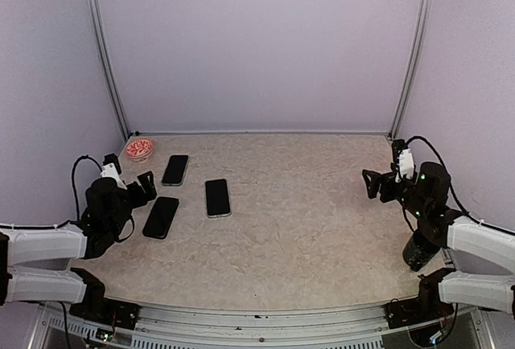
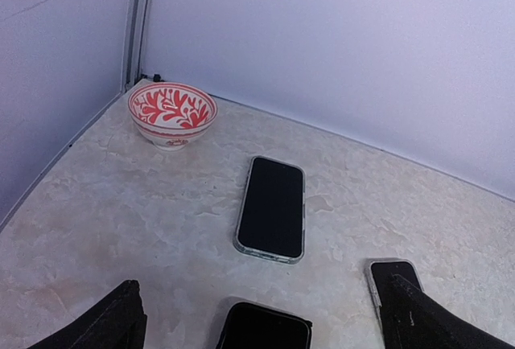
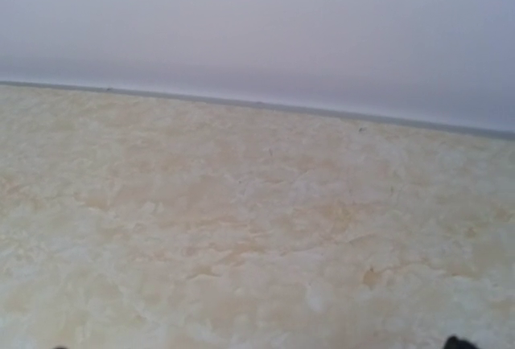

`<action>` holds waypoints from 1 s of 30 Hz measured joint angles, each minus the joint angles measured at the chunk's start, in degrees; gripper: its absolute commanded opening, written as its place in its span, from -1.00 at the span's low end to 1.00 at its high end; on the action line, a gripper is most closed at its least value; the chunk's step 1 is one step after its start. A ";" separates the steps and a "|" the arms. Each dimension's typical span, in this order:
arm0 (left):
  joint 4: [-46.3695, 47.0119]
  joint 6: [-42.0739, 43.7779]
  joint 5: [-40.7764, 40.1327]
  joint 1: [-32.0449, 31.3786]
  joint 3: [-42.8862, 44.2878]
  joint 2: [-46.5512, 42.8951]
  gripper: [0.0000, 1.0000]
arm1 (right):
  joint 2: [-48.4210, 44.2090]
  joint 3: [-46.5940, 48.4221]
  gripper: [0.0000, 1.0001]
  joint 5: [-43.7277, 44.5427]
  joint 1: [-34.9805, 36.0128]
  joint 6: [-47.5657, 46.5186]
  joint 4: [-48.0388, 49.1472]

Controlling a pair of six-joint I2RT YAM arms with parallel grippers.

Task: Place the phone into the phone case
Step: Reset both arms

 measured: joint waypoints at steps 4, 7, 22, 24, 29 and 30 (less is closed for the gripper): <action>2.03 1.62 1.09 0.39 0.00 -1.68 0.98 | -3.43 -2.21 0.99 0.48 0.00 -1.16 1.22; 3.45 2.97 1.66 0.42 -0.52 -3.91 0.98 | -6.05 -3.61 0.99 1.60 0.00 -1.29 1.29; 3.63 5.49 0.70 0.46 -3.61 -12.28 0.98 | -21.09 -9.49 0.99 5.25 0.00 -2.51 -0.81; 2.78 5.42 -0.17 0.46 -3.61 -12.59 0.98 | -22.62 -10.03 0.99 6.21 0.00 -2.58 -1.07; 0.85 4.85 -2.08 0.44 -3.61 -13.68 0.96 | -26.64 -12.50 0.99 7.74 0.00 -2.91 -1.38; 0.44 4.81 -2.36 0.44 -3.61 -14.03 0.95 | -27.32 -12.81 0.99 7.74 0.00 -3.04 -1.49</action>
